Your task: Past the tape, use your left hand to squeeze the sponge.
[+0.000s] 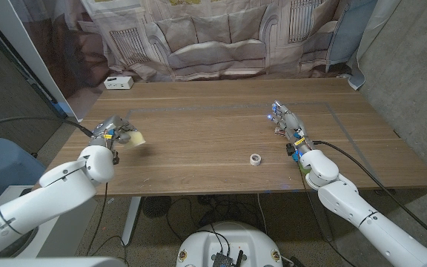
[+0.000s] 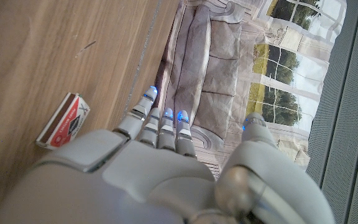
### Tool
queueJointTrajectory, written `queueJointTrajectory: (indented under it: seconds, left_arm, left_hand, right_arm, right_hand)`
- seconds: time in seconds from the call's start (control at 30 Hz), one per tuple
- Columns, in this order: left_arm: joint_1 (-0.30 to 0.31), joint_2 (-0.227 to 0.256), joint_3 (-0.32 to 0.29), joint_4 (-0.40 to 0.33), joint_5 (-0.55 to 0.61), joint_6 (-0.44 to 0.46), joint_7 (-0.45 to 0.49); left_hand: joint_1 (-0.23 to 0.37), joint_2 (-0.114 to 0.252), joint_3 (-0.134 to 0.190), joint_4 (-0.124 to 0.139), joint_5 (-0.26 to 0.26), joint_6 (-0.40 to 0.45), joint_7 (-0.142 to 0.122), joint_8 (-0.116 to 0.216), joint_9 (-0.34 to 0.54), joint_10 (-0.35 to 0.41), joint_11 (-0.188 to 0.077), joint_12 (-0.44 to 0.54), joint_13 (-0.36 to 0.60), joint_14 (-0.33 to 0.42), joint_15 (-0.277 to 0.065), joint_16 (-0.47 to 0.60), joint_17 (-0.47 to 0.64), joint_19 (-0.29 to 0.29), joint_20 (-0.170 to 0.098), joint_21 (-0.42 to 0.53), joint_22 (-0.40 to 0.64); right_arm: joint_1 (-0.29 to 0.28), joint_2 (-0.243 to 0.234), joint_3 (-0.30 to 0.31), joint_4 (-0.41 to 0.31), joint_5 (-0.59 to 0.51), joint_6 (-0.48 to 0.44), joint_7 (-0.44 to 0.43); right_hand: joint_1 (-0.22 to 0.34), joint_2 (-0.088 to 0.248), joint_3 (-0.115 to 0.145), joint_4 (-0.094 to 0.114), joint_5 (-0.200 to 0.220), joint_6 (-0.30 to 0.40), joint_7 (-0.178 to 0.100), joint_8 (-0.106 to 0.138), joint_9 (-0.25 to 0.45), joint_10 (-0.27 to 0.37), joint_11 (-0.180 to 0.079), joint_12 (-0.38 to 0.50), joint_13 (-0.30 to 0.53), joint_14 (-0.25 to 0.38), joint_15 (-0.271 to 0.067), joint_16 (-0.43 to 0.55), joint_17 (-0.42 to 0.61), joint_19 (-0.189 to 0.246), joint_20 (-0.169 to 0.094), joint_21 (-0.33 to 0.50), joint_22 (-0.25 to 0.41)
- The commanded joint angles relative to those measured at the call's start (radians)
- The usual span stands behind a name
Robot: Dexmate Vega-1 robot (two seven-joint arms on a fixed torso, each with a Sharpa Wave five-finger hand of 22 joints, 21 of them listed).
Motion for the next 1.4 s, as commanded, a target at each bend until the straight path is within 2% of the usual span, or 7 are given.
queueJointTrajectory:
  seconds: [0.03,0.13,0.23,0.47,0.6,0.83,1.4]
  left_arm:
    - [-0.047,-0.035,0.027,0.023,-0.009,-0.018,-0.030]
    - [-0.054,-0.021,0.032,0.031,-0.011,-0.039,-0.048]
    - [-0.057,-0.003,0.032,0.040,-0.017,-0.069,-0.074]
    - [-0.093,0.040,0.054,0.029,-0.021,-0.028,-0.125]
    - [-0.118,0.069,0.072,0.021,-0.020,0.001,-0.153]
    - [-0.141,0.113,0.084,0.001,-0.015,0.032,-0.172]
    - [-0.106,0.154,0.044,-0.024,-0.011,0.055,-0.147]
  left_hand:
    - [0.051,0.033,-0.012,0.000,-0.003,0.031,-0.001,0.010,0.003,0.019,-0.005,0.012,0.023,0.100,-0.095,0.015,0.014,0.113,-0.095,0.024,0.000]
    - [0.052,0.033,-0.014,0.001,-0.003,0.035,-0.002,0.009,0.003,0.018,-0.007,0.014,0.029,0.105,-0.094,0.017,0.016,0.115,-0.098,0.028,-0.001]
    - [0.048,0.039,-0.018,0.009,-0.002,0.008,-0.007,-0.008,0.004,0.001,-0.011,0.011,0.052,0.089,-0.082,0.006,0.015,0.066,-0.083,0.026,0.000]
    - [0.013,0.045,-0.015,0.024,0.003,-0.067,0.008,-0.051,0.006,-0.068,0.017,-0.031,0.066,0.018,-0.064,-0.045,-0.004,-0.002,-0.058,0.031,-0.002]
    - [-0.027,0.044,-0.020,0.036,0.004,-0.097,0.006,-0.067,0.007,-0.093,0.016,-0.054,0.060,-0.027,-0.042,-0.071,-0.013,-0.048,-0.038,0.024,-0.005]
    - [-0.069,0.040,-0.026,0.047,0.004,-0.127,0.005,-0.082,0.008,-0.118,0.017,-0.078,0.053,-0.065,-0.030,-0.092,-0.020,-0.083,-0.033,0.019,-0.009]
    - [-0.146,0.022,-0.042,0.054,0.000,-0.187,0.001,-0.102,0.007,-0.170,0.018,-0.115,0.052,-0.153,-0.009,-0.119,-0.027,-0.170,-0.024,-0.006,-0.015]
  right_arm:
    - [0.004,-0.001,0.004,0.001,0.010,-0.004,0.006]
    - [0.005,-0.003,0.004,0.002,0.009,-0.004,0.008]
    - [0.005,-0.006,0.005,0.001,0.006,-0.004,0.007]
    - [0.003,-0.006,0.010,-0.003,0.014,-0.010,0.004]
    - [0.005,-0.005,0.009,0.001,0.015,-0.008,0.006]
    - [0.009,0.002,0.007,0.014,0.017,-0.001,0.011]
    - [0.011,0.005,0.004,0.024,0.016,0.008,0.017]
  right_hand:
    - [0.004,0.003,-0.004,-0.001,0.006,0.009,0.001,0.000,0.003,0.009,0.001,-0.001,0.006,0.006,0.001,0.000,0.003,0.010,-0.003,-0.004,0.002]
    - [0.004,0.003,-0.004,0.000,0.006,0.009,0.001,0.000,0.003,0.008,0.002,-0.001,0.006,0.006,0.002,0.000,0.003,0.010,-0.003,-0.005,0.002]
    - [0.004,0.003,-0.004,0.000,0.006,0.009,0.002,0.000,0.003,0.008,0.001,-0.001,0.006,0.006,0.001,0.000,0.003,0.010,-0.004,-0.005,0.002]
    - [0.004,0.003,-0.005,0.000,0.006,0.009,0.002,0.000,0.003,0.008,0.001,-0.002,0.006,0.007,0.002,0.000,0.004,0.011,-0.003,-0.005,0.002]
    - [0.004,0.003,-0.005,0.000,0.006,0.009,0.002,0.000,0.003,0.009,0.002,-0.001,0.006,0.008,0.001,0.000,0.004,0.011,-0.003,-0.006,0.002]
    - [0.004,0.003,-0.005,0.000,0.006,0.010,0.002,0.000,0.003,0.010,0.002,-0.001,0.006,0.008,0.001,0.000,0.004,0.011,-0.003,-0.006,0.002]
    - [0.004,0.004,-0.006,0.000,0.006,0.009,0.001,-0.001,0.003,0.010,0.001,-0.002,0.006,0.008,0.002,-0.001,0.004,0.012,-0.002,-0.008,0.003]
